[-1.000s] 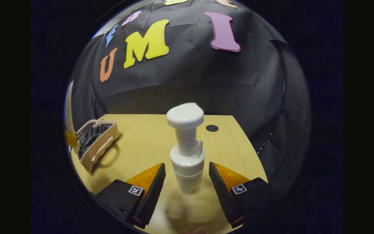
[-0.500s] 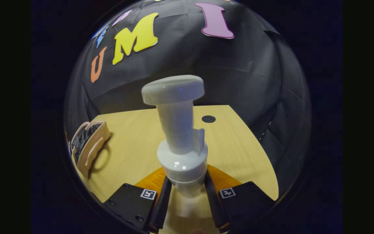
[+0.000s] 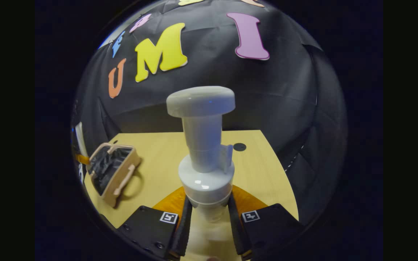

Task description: First open the suitcase, pack the skin care products into it, and then close the suitcase.

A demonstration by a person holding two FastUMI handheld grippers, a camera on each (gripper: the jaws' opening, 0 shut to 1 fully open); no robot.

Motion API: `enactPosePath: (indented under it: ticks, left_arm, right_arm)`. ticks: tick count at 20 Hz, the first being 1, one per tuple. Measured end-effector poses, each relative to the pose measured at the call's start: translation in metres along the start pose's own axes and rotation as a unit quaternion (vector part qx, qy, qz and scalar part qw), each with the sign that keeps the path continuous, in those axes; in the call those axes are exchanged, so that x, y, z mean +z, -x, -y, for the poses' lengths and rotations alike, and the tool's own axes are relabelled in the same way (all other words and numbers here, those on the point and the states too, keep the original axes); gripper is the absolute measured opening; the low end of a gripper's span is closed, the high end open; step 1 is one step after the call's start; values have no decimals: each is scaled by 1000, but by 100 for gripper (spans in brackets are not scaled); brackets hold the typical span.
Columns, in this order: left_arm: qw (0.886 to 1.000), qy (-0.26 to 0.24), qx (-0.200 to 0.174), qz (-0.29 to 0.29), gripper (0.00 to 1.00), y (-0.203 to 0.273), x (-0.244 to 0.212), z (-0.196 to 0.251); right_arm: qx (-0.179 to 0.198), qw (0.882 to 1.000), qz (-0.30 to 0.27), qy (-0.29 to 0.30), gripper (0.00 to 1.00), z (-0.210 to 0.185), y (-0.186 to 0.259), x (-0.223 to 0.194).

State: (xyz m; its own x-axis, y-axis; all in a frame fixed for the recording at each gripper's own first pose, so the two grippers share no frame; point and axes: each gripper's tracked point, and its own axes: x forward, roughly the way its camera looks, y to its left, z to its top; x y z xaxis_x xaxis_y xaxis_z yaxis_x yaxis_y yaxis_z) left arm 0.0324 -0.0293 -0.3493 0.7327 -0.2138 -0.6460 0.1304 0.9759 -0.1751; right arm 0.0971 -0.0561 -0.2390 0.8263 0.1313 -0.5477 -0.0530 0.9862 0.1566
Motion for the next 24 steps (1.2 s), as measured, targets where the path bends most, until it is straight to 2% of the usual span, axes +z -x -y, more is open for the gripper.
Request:
enactPosePath:
  ticks: [3, 6, 7, 8, 9, 14, 15, 17, 19, 21, 24]
  left_arm:
    - [997, 10, -54, -57, 43, -29, -19, -15]
    - [990, 13, -85, -108, 42, -60, -34, -26]
    - [988, 19, -93, -124, 47, -67, -38, -27]
    - [984, 25, -95, -149, 42, -71, -45, -28]
    - [980, 34, -99, -171, 42, -76, -50, -30]
    - [951, 69, -88, -290, 42, -83, -71, -31]
    - [948, 69, -85, -298, 42, -85, -66, -31]
    - [933, 67, -70, -346, 42, -86, -73, -36]
    - [926, 71, -64, -366, 42, -89, -73, -36]
    - [924, 77, -59, -371, 42, -89, -73, -35]
    - [923, 86, -53, -370, 48, -81, -74, -34]
  right_arm:
    - [27, 1000, 5, -5, 47, -28, 42, 20]
    - [44, 999, 5, -23, 47, -50, 78, 30]
    - [48, 998, 4, -33, 45, -55, 89, 32]
    - [51, 998, 3, -41, 47, -59, 100, 33]
    - [53, 998, 3, -45, 47, -63, 110, 34]
    - [56, 998, 10, -30, 46, -77, 140, 42]
    - [54, 998, 9, -26, 46, -78, 143, 41]
    - [57, 998, 8, -22, 46, -83, 147, 43]
    - [63, 998, 9, -16, 47, -88, 152, 40]
    - [67, 998, 13, -4, 46, -95, 154, 42]
    - [81, 997, 4, 11, 46, -114, 151, 42]
